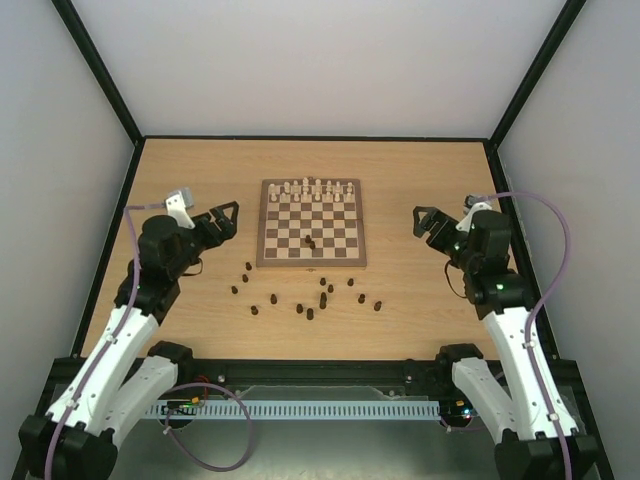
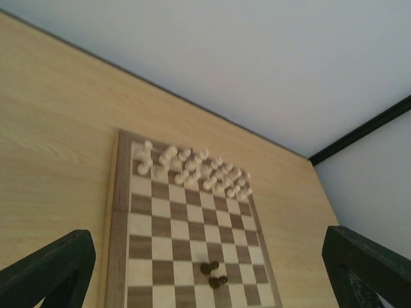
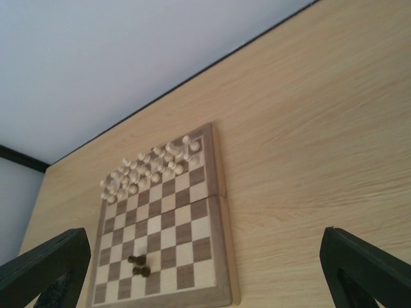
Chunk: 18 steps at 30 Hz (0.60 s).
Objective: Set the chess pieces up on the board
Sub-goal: Adjust the chess piece on the chessboard.
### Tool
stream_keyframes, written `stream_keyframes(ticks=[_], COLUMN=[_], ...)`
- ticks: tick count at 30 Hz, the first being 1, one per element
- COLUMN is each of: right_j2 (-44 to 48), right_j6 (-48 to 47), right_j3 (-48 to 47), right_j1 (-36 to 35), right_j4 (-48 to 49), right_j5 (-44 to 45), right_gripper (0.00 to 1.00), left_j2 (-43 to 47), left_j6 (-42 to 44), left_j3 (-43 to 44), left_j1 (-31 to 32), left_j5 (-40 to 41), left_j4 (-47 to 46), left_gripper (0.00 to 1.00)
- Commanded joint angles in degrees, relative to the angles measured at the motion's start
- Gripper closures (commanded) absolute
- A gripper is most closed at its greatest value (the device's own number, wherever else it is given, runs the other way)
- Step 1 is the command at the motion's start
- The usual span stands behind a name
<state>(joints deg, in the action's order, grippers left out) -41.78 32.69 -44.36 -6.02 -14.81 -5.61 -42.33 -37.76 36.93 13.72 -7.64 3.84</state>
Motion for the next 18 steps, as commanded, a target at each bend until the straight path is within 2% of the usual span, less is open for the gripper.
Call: stream_keyframes(ticks=[1,5,8,10,14,18], right_j2=[-2.0,-4.53,-5.49,-4.87,-3.11,-1.28], right_j6=[4.06,6.28,7.16,8.33,9.93,8.45], right_j3=[2.27,0.01,-2.34,-1.44,2.55,6.04], right_j1=[-0.13,-0.08,-0.09,-0.1,-0.34,-0.72], right_j4=[0.95,1.12,-0.7,-0.47,2.6,5.58], right_j5=[-7.45,-8.61,-7.27,-7.68,-12.97,-12.06], right_gripper=[0.01,0.02,0.01,0.01,0.02,0.01], left_j2=[-3.23,-2.93,-2.74,-4.27,-7.06,-8.25], left_j6=[-2.05,-1.93,-4.68,-3.56,-2.17,-3.66], left_j3=[-2.1,-3.76,-4.99,-4.92,-3.76,-1.15], left_j1=[0.25,0.35,0.62,1.43,3.89,9.22], left_j5=[-6.15,-11.75,-12.71,-12.08,-5.29,11.81], left_j4=[-5.71,-9.16,-10.92,-10.91,-7.31,-1.01], left_gripper=[0.01,0.01,0.01,0.01,0.0,0.0])
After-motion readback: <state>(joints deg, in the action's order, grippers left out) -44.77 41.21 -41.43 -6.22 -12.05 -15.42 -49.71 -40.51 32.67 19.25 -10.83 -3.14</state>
